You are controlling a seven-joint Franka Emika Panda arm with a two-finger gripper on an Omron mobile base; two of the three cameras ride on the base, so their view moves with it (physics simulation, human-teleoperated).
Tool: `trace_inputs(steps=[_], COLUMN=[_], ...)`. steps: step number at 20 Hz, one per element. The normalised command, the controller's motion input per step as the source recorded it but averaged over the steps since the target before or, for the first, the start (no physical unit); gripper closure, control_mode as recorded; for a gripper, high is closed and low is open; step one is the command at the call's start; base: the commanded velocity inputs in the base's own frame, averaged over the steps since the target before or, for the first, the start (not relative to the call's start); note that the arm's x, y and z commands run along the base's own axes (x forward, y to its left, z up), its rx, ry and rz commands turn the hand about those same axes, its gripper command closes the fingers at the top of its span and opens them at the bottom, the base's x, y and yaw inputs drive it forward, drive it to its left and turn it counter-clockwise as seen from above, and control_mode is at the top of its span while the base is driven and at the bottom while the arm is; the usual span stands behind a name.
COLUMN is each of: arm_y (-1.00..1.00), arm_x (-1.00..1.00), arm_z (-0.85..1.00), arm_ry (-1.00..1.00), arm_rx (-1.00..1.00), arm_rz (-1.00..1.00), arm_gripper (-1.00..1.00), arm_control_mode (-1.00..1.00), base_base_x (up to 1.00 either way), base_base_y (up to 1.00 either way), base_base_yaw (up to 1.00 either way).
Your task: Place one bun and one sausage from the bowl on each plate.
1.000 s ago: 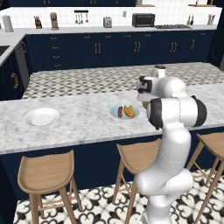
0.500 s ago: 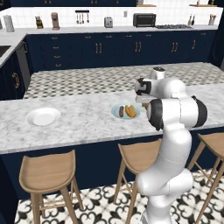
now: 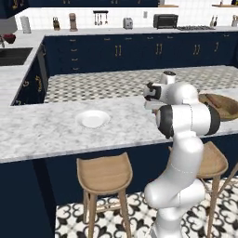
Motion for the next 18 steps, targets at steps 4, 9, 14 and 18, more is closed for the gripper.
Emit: trace_inputs(steps=[4, 9, 14, 18], arm_y=[0.00, 0.00, 0.00, 0.00], arm_x=[0.00, 0.00, 0.00, 0.00], arm_z=[0.00, 0.00, 0.00, 0.00], arm_ry=[0.00, 0.00, 0.00, 0.00], arm_rx=[0.00, 0.00, 0.00, 0.00], arm_rz=[0.00, 0.00, 0.00, 0.00], arm_gripper=[1.00, 1.00, 1.00, 1.00], arm_control_mode=[1.00, 1.00, 1.00, 1.00], base_base_x=[0.00, 0.06, 0.37, 0.63], base_base_y=[1.00, 0.89, 0.34, 0.05], base_base_yaw=[0.00, 0.00, 0.00, 0.00])
